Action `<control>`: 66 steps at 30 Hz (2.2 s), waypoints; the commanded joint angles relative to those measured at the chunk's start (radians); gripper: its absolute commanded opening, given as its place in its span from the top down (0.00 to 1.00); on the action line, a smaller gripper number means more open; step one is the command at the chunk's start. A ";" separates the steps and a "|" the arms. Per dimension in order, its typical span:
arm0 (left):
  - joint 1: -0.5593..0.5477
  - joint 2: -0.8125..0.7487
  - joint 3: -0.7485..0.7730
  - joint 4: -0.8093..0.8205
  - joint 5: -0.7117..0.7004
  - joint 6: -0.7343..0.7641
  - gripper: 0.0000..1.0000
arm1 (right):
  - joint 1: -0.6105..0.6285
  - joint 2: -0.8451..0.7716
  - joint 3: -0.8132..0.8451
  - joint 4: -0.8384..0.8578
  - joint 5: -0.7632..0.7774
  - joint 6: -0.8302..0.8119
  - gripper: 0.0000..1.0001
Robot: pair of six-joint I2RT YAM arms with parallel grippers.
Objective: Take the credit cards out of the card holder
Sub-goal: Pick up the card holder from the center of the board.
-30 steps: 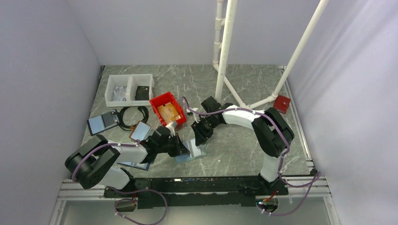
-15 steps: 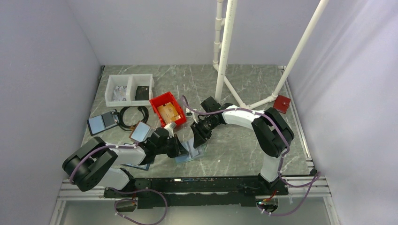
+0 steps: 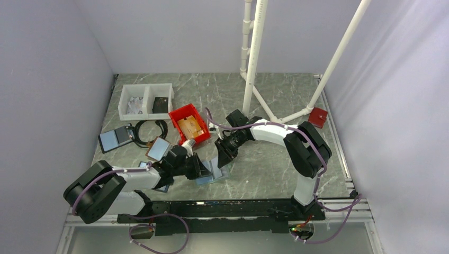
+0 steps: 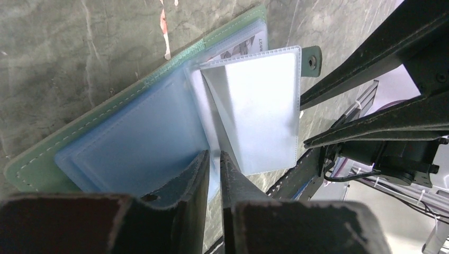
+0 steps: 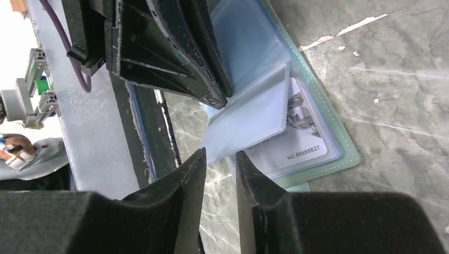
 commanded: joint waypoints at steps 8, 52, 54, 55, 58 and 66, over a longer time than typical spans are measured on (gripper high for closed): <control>0.010 -0.044 -0.043 0.083 0.021 -0.059 0.58 | 0.036 -0.006 0.040 0.004 -0.050 0.004 0.70; 0.036 -0.328 -0.160 0.118 -0.128 -0.217 0.20 | 0.127 0.048 0.103 -0.032 -0.086 -0.011 0.65; 0.037 -0.316 -0.164 0.132 -0.130 -0.221 0.20 | 0.127 0.047 0.103 -0.033 -0.093 -0.015 0.64; 0.037 -0.310 -0.165 0.137 -0.130 -0.223 0.21 | 0.127 0.045 0.103 -0.033 -0.093 -0.014 0.64; 0.036 -0.301 -0.164 0.136 -0.131 -0.224 0.22 | 0.125 0.045 0.104 -0.036 -0.091 -0.017 0.64; 0.037 -0.326 -0.171 0.095 -0.146 -0.218 0.24 | 0.125 0.046 0.104 -0.038 -0.088 -0.017 0.63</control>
